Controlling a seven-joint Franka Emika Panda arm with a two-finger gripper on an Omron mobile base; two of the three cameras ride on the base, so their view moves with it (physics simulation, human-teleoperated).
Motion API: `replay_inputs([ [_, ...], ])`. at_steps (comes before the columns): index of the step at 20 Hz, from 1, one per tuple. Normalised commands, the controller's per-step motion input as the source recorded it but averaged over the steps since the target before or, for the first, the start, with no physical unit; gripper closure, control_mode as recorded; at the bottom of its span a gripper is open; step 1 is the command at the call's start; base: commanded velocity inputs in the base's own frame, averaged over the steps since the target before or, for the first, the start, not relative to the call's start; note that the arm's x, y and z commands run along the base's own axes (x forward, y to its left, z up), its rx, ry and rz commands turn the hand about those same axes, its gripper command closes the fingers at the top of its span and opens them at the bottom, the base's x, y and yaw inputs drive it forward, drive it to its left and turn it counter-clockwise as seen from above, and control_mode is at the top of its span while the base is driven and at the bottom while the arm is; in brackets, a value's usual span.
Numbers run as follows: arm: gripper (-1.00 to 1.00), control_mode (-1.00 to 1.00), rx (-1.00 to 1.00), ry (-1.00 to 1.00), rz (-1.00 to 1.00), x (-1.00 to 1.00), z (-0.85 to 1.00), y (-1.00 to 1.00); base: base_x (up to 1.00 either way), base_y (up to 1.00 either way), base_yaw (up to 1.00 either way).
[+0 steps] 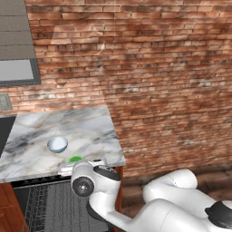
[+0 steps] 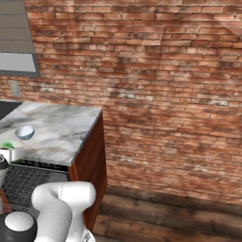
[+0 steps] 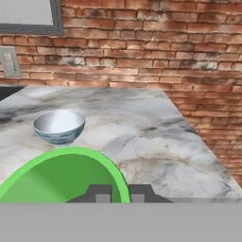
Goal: Pick up the cup and bowl from the counter, place them in the dishwasher, and close the dishwasher door.
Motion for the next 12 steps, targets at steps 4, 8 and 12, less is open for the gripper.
replay_inputs([
  [4,1.0,-1.0,0.21,0.0,0.0,-0.08,-0.14,0.0,0.0,0.0,0.0],
  [8,1.0,-1.0,0.21,0.0,0.0,0.0,-0.32,0.0,0.0,0.0,0.0],
  [12,1.0,-1.0,0.12,0.0,0.0,0.0,-0.37,0.0,0.0,0.0,0.0],
])
